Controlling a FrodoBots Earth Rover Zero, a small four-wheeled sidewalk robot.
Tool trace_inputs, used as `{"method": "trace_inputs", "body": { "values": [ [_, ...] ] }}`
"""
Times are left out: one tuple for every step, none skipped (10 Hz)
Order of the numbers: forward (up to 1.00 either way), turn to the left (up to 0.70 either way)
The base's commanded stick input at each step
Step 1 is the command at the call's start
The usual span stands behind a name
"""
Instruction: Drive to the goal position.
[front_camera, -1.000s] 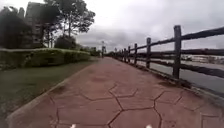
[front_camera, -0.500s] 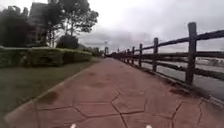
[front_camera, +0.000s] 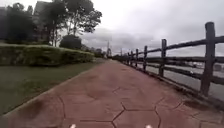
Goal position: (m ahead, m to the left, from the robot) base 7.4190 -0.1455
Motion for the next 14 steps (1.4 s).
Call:
{"method": "trace_inputs", "body": {
  "values": [
    [0.84,-0.33],
    [0.84,-0.18],
    [0.84,0.00],
    [0.84,0.00],
    [0.84,0.00],
    [0.84,0.00],
    [0.84,-0.03],
    [0.84,-0.30],
    [0.84,-0.33],
    [0.84,-0.33],
    [0.84,-0.21],
    [0.84,-0.05],
    [0.84,0.00],
    [0.84,0.00]
  ]
}}
